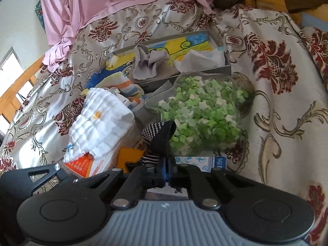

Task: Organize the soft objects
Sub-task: 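Grasp the orange roll with the left gripper while the right gripper grasps the striped sock, then lift the orange roll and striped sock and carry them toward the painting tray, then lower the roll and sock onto the painting tray and open both grippers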

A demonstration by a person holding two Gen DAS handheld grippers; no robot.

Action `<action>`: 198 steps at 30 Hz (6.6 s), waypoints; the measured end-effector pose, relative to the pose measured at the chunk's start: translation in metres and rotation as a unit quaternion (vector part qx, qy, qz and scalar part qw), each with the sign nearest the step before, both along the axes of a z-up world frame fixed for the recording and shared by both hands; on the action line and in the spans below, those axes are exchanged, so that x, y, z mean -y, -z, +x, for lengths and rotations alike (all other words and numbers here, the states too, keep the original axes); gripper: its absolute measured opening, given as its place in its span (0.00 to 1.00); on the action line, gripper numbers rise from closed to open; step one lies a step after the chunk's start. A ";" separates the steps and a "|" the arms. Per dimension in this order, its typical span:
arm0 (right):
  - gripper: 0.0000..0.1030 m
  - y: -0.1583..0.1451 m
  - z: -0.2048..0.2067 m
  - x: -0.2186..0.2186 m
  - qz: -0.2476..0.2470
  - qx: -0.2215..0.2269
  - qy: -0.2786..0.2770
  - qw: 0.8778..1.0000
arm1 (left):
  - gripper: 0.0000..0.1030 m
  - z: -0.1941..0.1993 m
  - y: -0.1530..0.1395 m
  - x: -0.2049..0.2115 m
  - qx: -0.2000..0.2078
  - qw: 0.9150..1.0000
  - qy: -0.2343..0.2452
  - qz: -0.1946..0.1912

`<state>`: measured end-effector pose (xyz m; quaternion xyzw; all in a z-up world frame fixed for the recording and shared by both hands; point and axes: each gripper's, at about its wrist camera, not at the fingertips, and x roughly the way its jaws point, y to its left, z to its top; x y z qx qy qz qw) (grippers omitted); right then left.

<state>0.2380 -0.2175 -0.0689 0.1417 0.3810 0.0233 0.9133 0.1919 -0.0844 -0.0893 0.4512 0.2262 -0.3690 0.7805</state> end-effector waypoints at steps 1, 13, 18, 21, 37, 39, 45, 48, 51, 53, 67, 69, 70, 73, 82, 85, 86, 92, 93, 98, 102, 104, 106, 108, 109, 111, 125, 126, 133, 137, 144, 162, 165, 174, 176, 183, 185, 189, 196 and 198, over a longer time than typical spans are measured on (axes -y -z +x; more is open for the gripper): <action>0.02 0.000 -0.001 0.001 0.001 -0.002 0.001 1.000 | 0.39 -0.003 -0.001 -0.001 -0.006 1.000 -0.006 -0.005; 0.03 -0.009 -0.026 0.024 0.027 0.003 0.027 0.999 | 0.38 -0.026 -0.023 -0.023 -0.113 0.977 -0.143 -0.110; 0.26 -0.007 -0.021 0.027 0.068 0.015 0.014 0.997 | 0.38 -0.024 -0.032 -0.034 -0.162 0.936 -0.251 -0.185; 0.37 -0.004 -0.015 0.023 0.060 0.024 0.011 0.998 | 0.38 -0.019 -0.034 -0.046 -0.187 0.906 -0.301 -0.230; 0.08 0.014 0.002 -0.015 -0.050 0.016 -0.043 0.998 | 0.38 0.007 -0.029 -0.074 -0.226 0.839 -0.384 -0.313; 0.05 0.011 -0.002 -0.015 -0.056 0.014 -0.041 0.998 | 0.38 0.006 -0.030 -0.074 -0.225 0.839 -0.384 -0.312; 0.03 0.000 -0.023 -0.010 -0.089 0.009 -0.022 0.996 | 0.38 0.003 -0.031 -0.073 -0.224 0.841 -0.382 -0.310; 0.03 0.000 -0.028 -0.004 -0.099 0.006 -0.009 0.995 | 0.38 0.003 -0.032 -0.073 -0.222 0.840 -0.384 -0.311; 0.03 0.001 -0.026 0.000 -0.085 0.011 -0.004 0.996 | 0.38 0.004 -0.032 -0.074 -0.220 0.838 -0.389 -0.313; 0.05 0.001 -0.023 0.001 -0.073 0.018 -0.007 0.997 | 0.38 0.006 -0.031 -0.075 -0.222 0.835 -0.393 -0.314; 0.56 0.009 -0.010 -0.023 -0.089 0.042 -0.052 0.994 | 0.46 0.015 -0.017 -0.066 -0.229 0.844 -0.386 -0.293; 0.55 0.011 -0.009 -0.026 -0.104 0.040 -0.056 0.992 | 0.46 0.017 -0.014 -0.064 -0.221 0.850 -0.387 -0.281; 0.53 0.013 -0.008 -0.028 -0.111 0.039 -0.057 0.991 | 0.45 0.017 -0.013 -0.063 -0.219 0.852 -0.385 -0.279; 0.36 0.017 -0.008 -0.033 -0.139 0.034 -0.059 0.988 | 0.41 0.017 -0.014 -0.060 -0.214 0.855 -0.380 -0.280; 0.06 0.016 -0.014 -0.044 -0.168 0.051 -0.085 0.981 | 0.40 0.013 -0.020 -0.054 -0.186 0.872 -0.362 -0.272; 0.05 0.011 -0.018 -0.042 -0.164 0.070 -0.083 0.980 | 0.40 0.011 -0.027 -0.055 -0.175 0.871 -0.359 -0.286; 0.05 0.008 -0.019 -0.042 -0.163 0.077 -0.083 0.980 | 0.40 0.010 -0.029 -0.055 -0.171 0.871 -0.359 -0.289; 0.05 -0.011 -0.032 -0.039 -0.149 0.118 -0.078 0.979 | 0.39 0.000 -0.042 -0.058 -0.151 0.866 -0.363 -0.307; 0.05 -0.016 -0.035 -0.038 -0.145 0.127 -0.077 0.978 | 0.39 -0.001 -0.045 -0.058 -0.146 0.866 -0.363 -0.311; 0.05 -0.032 -0.048 -0.036 -0.131 0.160 -0.074 0.975 | 0.39 -0.008 -0.059 -0.062 -0.115 0.861 -0.368 -0.331; 0.05 -0.040 -0.052 -0.033 -0.118 0.175 -0.073 0.975 | 0.39 -0.016 -0.067 -0.064 -0.096 0.857 -0.370 -0.345; 0.05 -0.043 -0.054 -0.032 -0.109 0.183 -0.071 0.975 | 0.39 -0.020 -0.071 -0.065 -0.084 0.856 -0.371 -0.351; 0.05 -0.047 -0.057 -0.029 -0.095 0.194 -0.070 0.974 | 0.39 -0.024 -0.076 -0.066 -0.072 0.854 -0.370 -0.359; 0.05 -0.052 -0.061 -0.026 -0.082 0.207 -0.070 0.972 | 0.39 -0.029 -0.081 -0.065 -0.059 0.853 -0.368 -0.366; 0.05 -0.055 -0.064 -0.024 -0.075 0.213 -0.071 0.972 | 0.39 -0.032 -0.084 -0.065 -0.053 0.852 -0.368 -0.368; 0.05 -0.060 -0.069 -0.021 -0.064 0.225 -0.071 0.970 | 0.39 -0.037 -0.090 -0.065 -0.041 0.850 -0.369 -0.374; 0.05 -0.090 -0.095 0.016 0.009 0.295 -0.030 0.955 | 0.39 -0.051 -0.167 -0.029 0.069 0.850 -0.390 -0.348; 0.05 -0.091 -0.096 0.020 0.011 0.298 -0.026 0.954 | 0.39 -0.051 -0.171 -0.026 0.076 0.850 -0.389 -0.346; 0.06 -0.098 -0.101 0.035 0.023 0.322 -0.003 0.947 | 0.39 -0.054 -0.195 -0.005 0.127 0.852 -0.381 -0.337; 0.06 -0.102 -0.100 0.038 0.016 0.335 0.002 0.942 | 0.39 -0.049 -0.202 0.001 0.139 0.851 -0.377 -0.337; 0.06 -0.115 -0.079 0.037 0.003 0.358 0.002 0.934 | 0.39 -0.021 -0.209 0.006 0.146 0.849 -0.379 -0.339; 0.06 -0.118 0.096 0.053 0.005 0.351 0.027 0.936 | 0.39 0.130 -0.193 0.016 0.165 0.856 -0.365 -0.326; 0.06 -0.104 0.121 0.055 0.013 0.338 0.035 0.940 | 0.39 0.162 -0.178 0.019 0.160 0.859 -0.367 -0.318; 0.06 -0.057 0.178 0.067 0.043 0.259 0.052 0.964 | 0.39 0.254 -0.126 0.028 0.112 0.860 -0.391 -0.308; 0.06 -0.048 0.187 0.069 0.045 0.241 0.055 0.968 | 0.39 0.269 -0.116 0.030 0.094 0.862 -0.393 -0.307; 0.06 -0.027 0.208 0.080 0.071 0.192 0.077 0.976 | 0.39 0.298 -0.087 0.036 0.038 0.869 -0.391 -0.302; 0.06 -0.026 0.211 0.081 0.068 0.183 0.077 0.978 | 0.40 0.300 -0.082 0.039 0.035 0.872 -0.389 -0.295; 0.08 -0.023 0.215 0.081 0.066 0.168 0.075 0.981 | 0.40 0.302 -0.072 0.046 0.031 0.877 -0.390 -0.280; 0.12 -0.023 0.219 0.081 0.056 0.146 0.074 0.985 | 0.40 0.300 -0.071 0.053 0.025 0.881 -0.387 -0.270; 0.12 -0.023 0.218 0.081 0.051 0.141 0.076 0.986 | 0.40 0.300 -0.072 0.053 0.020 0.880 -0.390 -0.269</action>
